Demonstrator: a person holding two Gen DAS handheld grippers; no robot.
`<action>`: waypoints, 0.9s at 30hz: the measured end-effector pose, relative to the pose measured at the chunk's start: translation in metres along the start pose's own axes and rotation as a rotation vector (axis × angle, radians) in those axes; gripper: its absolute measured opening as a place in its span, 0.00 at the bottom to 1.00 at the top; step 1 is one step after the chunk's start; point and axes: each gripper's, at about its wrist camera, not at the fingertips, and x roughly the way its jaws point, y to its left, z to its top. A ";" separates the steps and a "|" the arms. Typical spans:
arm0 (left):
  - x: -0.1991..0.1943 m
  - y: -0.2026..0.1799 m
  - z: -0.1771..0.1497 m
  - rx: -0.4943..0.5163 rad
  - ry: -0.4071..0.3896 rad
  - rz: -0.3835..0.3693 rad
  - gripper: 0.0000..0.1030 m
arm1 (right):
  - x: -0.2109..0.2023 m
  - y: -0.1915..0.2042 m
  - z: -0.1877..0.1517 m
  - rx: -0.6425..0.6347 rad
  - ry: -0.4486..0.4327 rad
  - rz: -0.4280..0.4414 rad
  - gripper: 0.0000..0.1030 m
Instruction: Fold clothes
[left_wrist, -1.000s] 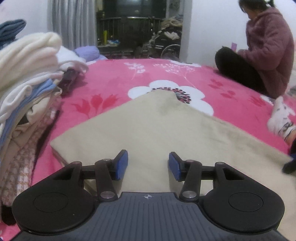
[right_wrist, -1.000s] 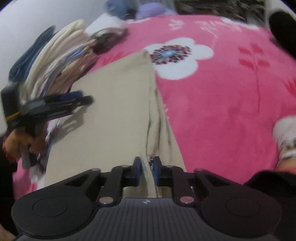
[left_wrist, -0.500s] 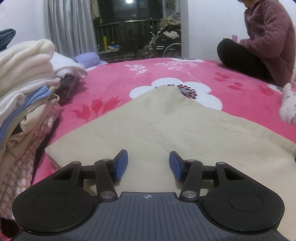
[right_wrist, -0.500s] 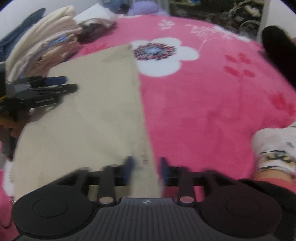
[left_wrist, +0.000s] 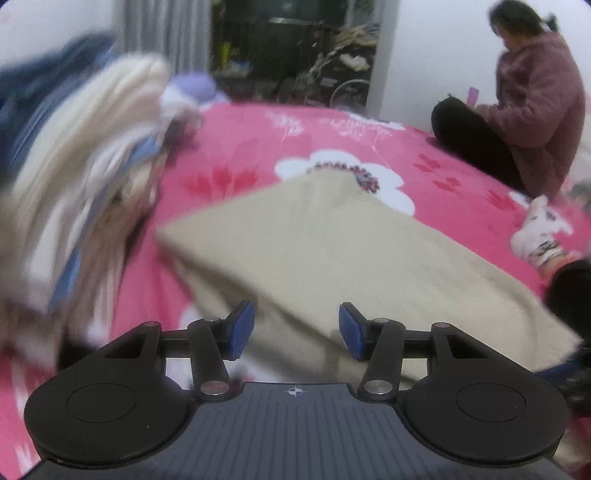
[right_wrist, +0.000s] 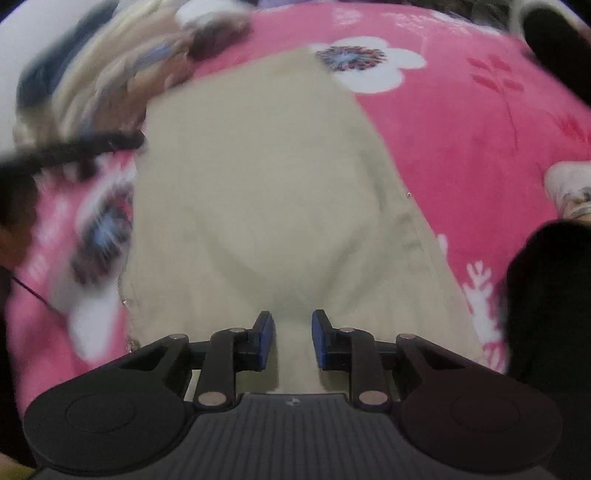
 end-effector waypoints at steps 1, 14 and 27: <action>-0.007 0.003 -0.006 -0.025 0.011 -0.025 0.50 | -0.008 -0.001 0.004 0.029 -0.013 -0.007 0.24; -0.014 0.017 -0.051 -0.140 -0.013 -0.142 0.56 | -0.040 0.043 -0.027 0.153 -0.158 0.069 0.28; -0.001 0.071 -0.061 -0.419 0.006 -0.147 0.56 | -0.038 0.132 -0.037 -0.265 -0.153 -0.074 0.30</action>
